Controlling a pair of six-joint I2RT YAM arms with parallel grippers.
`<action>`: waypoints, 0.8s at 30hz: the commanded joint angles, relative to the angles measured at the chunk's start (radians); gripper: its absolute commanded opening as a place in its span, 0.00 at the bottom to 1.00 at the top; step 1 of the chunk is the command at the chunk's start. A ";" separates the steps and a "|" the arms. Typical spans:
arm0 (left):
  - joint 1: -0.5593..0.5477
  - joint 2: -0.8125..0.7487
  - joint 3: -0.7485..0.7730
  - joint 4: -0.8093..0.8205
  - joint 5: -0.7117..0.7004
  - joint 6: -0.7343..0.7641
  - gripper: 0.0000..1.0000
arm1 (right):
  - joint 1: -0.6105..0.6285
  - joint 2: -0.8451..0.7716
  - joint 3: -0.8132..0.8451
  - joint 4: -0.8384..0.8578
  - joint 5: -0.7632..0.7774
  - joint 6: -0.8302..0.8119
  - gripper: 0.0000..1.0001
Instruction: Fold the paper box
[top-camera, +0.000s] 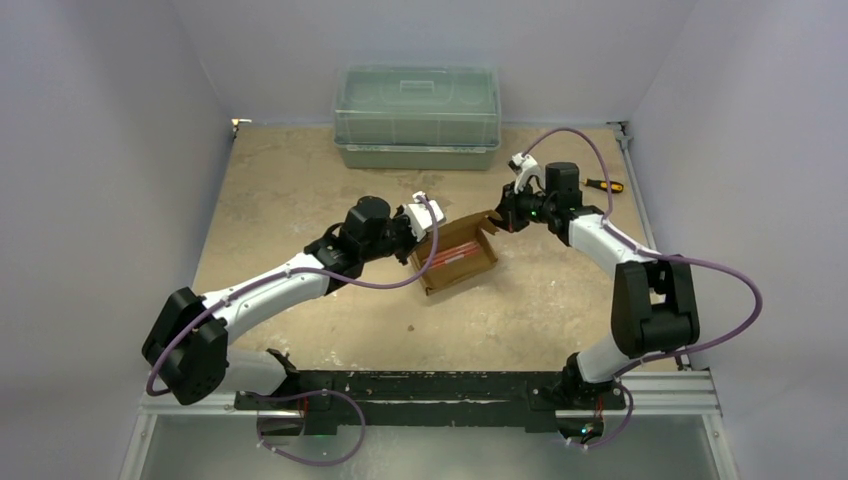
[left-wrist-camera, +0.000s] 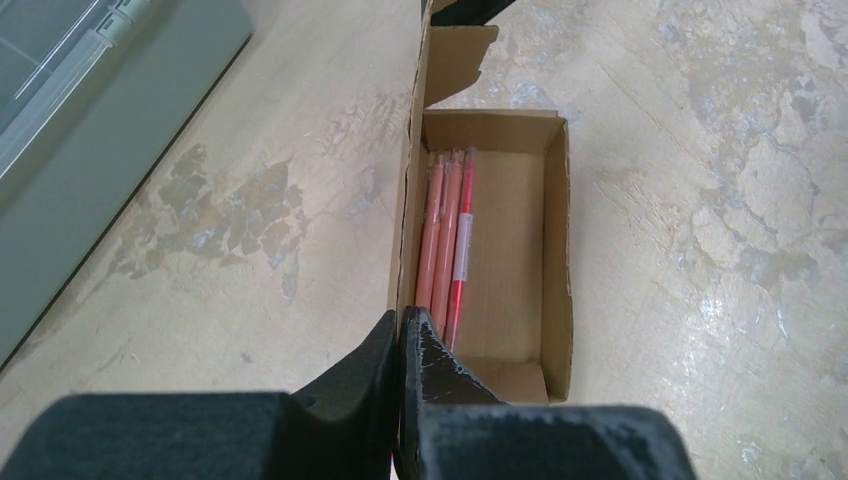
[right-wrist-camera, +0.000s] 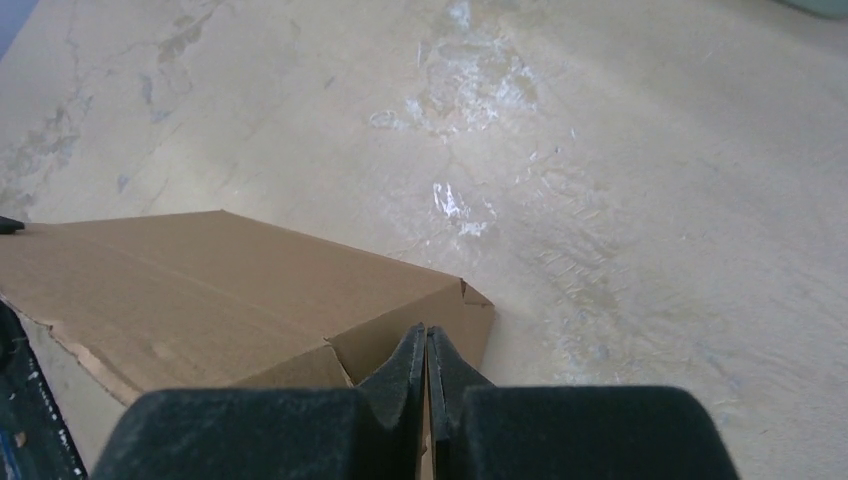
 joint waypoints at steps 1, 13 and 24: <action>0.001 -0.034 -0.002 0.031 0.008 -0.017 0.00 | -0.004 0.005 0.066 -0.096 -0.033 -0.043 0.03; 0.002 -0.032 -0.003 0.032 0.018 -0.020 0.00 | -0.023 -0.052 0.037 -0.143 0.010 -0.048 0.03; 0.002 -0.033 -0.003 0.036 0.041 -0.034 0.00 | -0.026 -0.031 -0.034 -0.041 -0.170 0.054 0.02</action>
